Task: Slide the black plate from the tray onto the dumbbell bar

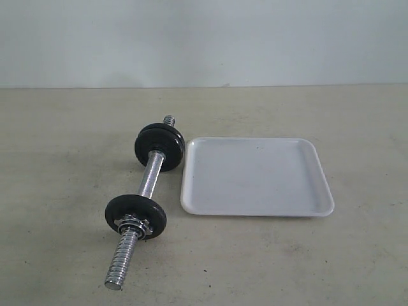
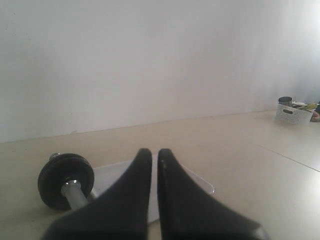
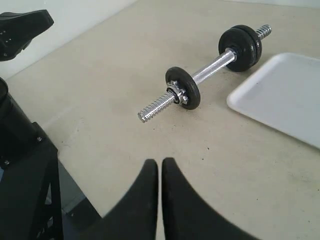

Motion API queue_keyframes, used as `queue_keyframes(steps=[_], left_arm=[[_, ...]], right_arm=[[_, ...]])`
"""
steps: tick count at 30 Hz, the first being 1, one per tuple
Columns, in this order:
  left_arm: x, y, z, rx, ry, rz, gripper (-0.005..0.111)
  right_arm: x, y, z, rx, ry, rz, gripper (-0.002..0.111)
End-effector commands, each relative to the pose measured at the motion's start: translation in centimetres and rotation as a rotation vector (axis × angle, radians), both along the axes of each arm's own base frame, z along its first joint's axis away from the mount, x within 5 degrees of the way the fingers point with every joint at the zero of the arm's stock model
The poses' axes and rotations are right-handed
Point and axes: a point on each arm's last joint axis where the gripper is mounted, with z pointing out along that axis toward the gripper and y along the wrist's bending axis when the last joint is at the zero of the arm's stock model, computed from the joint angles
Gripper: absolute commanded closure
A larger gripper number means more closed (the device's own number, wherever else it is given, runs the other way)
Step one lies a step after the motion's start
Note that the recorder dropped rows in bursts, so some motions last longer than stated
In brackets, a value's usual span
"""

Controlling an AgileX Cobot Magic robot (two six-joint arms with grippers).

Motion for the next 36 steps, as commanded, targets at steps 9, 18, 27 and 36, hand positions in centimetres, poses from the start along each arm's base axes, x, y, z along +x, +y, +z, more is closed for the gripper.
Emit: queue_keyframes(steps=[9, 18, 27, 36], left_arm=[[0.05, 0.08, -0.11, -0.003, 0.004, 0.011, 0.102], [0.05, 0.08, -0.11, -0.003, 0.004, 0.011, 0.102], [0.05, 0.08, -0.11, -0.003, 0.004, 0.011, 0.102], [0.05, 0.08, -0.11, -0.003, 0.004, 0.011, 0.102]], right_arm=[[0.04, -0.03, -0.07, 0.008, -0.003, -0.009, 0.032], [-0.04, -0.02, -0.18, 0.021, 0.037, -0.015, 0.100], [0.25, -0.07, 0.23, 0.056, 0.005, -0.043, 0.100], [0.37, -0.10, 0.38, 0.068, -0.008, -0.054, 0.100]])
